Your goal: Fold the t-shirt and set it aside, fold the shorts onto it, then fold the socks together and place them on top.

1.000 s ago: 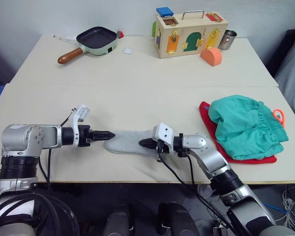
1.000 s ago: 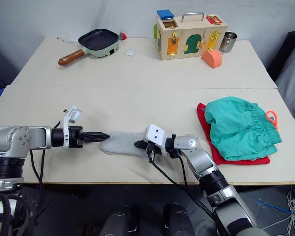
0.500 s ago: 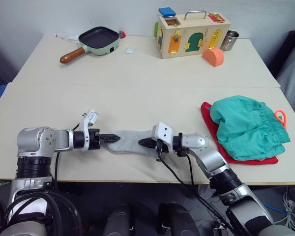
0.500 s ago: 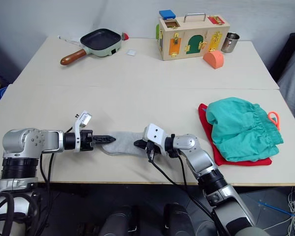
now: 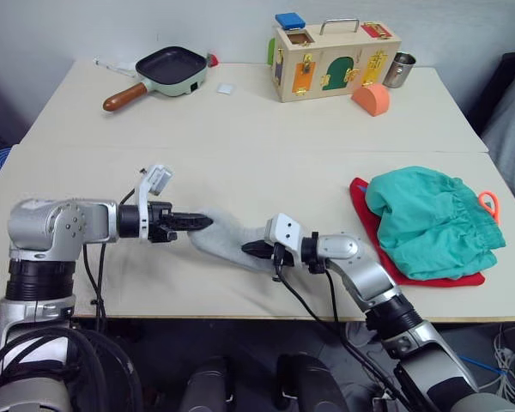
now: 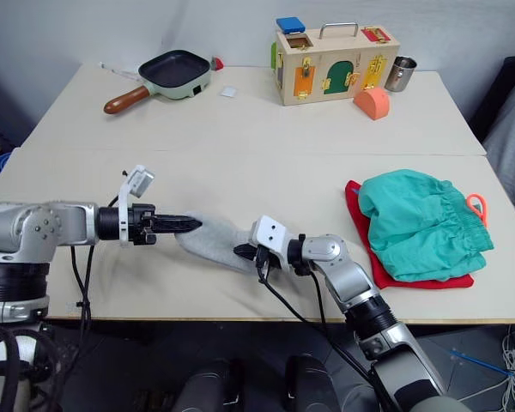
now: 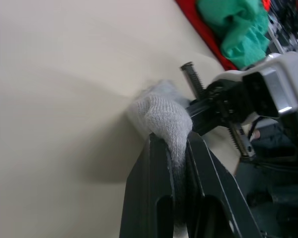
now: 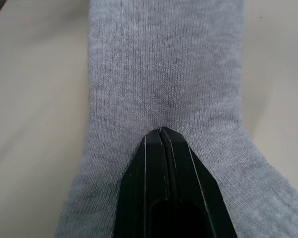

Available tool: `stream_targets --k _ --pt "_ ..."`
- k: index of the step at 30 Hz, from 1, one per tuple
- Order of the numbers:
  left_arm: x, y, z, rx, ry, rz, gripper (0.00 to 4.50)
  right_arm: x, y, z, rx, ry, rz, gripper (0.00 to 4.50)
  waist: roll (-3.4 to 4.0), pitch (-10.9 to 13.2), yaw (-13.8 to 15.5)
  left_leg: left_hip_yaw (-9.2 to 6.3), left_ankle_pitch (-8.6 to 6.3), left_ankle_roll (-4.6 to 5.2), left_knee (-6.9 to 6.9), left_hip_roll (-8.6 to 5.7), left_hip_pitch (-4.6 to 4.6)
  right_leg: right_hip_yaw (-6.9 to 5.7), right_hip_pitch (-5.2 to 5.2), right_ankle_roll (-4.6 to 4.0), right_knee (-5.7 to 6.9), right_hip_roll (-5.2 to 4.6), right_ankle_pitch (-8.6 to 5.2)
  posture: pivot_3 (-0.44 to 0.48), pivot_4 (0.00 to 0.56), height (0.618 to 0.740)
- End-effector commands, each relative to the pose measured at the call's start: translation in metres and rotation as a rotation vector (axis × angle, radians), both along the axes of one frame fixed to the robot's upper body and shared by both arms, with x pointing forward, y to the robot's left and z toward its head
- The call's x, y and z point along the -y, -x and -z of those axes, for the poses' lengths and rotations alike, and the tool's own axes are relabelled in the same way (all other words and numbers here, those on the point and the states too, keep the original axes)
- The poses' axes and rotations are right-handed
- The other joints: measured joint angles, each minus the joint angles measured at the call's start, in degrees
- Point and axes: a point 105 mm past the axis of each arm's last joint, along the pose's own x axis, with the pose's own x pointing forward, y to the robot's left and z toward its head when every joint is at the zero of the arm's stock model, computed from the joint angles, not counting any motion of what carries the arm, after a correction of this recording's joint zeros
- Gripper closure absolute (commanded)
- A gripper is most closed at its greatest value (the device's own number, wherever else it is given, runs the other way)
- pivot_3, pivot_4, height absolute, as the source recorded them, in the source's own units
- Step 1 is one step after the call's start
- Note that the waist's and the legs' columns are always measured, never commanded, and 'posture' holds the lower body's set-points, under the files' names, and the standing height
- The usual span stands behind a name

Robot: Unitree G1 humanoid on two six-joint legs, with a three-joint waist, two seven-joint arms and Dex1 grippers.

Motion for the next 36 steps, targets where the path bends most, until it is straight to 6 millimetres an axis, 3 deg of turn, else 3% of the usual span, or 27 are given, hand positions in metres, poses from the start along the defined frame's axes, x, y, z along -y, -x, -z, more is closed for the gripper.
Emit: stream_targets --k 1,6,13,21,27,31,36 --pt "0.032 0.007 -0.014 0.056 0.036 0.142 4.49 0.002 0.000 0.008 -0.019 0.024 0.021 4.50 0.00 0.00 0.03 0.00 0.00 0.00 0.01 0.00 0.00 0.00 0.00 0.00 0.01 0.00 0.00 0.000 0.150 0.740" --pt "0.054 0.007 -0.007 0.043 0.050 0.199 4.49 0.002 -0.001 0.006 -0.004 0.014 0.030 4.50 0.00 0.00 -0.09 0.03 0.02 -0.02 0.00 0.02 -0.01 0.03 -0.02 0.00 0.03 0.05 0.00 0.000 0.150 0.740" --pt "0.063 0.010 0.002 0.013 0.068 0.269 4.49 0.011 0.000 -0.011 0.048 -0.020 0.034 4.50 0.00 0.00 0.02 0.03 0.09 -0.03 0.00 0.01 -0.01 0.07 -0.03 0.00 0.03 0.05 0.00 0.000 0.150 0.740" --pt "0.072 0.009 0.007 0.064 0.121 0.319 2.05 0.048 0.018 -0.035 0.065 -0.066 0.039 4.50 0.00 0.00 1.04 0.03 0.08 -0.01 0.01 -0.01 -0.05 0.07 -0.03 0.00 -0.04 0.05 0.00 0.000 0.150 0.740" --pt "0.079 0.014 0.017 0.109 0.097 0.391 0.11 0.092 0.021 -0.032 0.030 -0.055 0.174 4.50 0.00 0.00 1.46 0.06 0.08 0.00 0.01 -0.01 -0.03 0.08 -0.04 0.00 -0.14 0.05 0.00 0.000 0.150 0.740" --pt "0.087 0.014 0.027 0.156 0.101 0.426 0.03 0.120 0.019 -0.028 0.027 -0.049 0.293 4.50 -0.01 0.00 1.57 0.08 0.08 0.03 0.00 -0.01 -0.05 0.08 -0.02 0.00 -0.32 0.05 0.00 0.000 0.150 0.740" --pt "0.099 -0.001 0.029 0.256 0.185 0.357 0.03 0.130 0.026 -0.020 -0.003 -0.083 0.382 4.50 0.00 0.00 1.68 0.09 0.09 0.06 0.01 -0.01 -0.05 0.06 -0.01 0.00 -0.31 0.05 0.00 0.000 0.150 0.740"
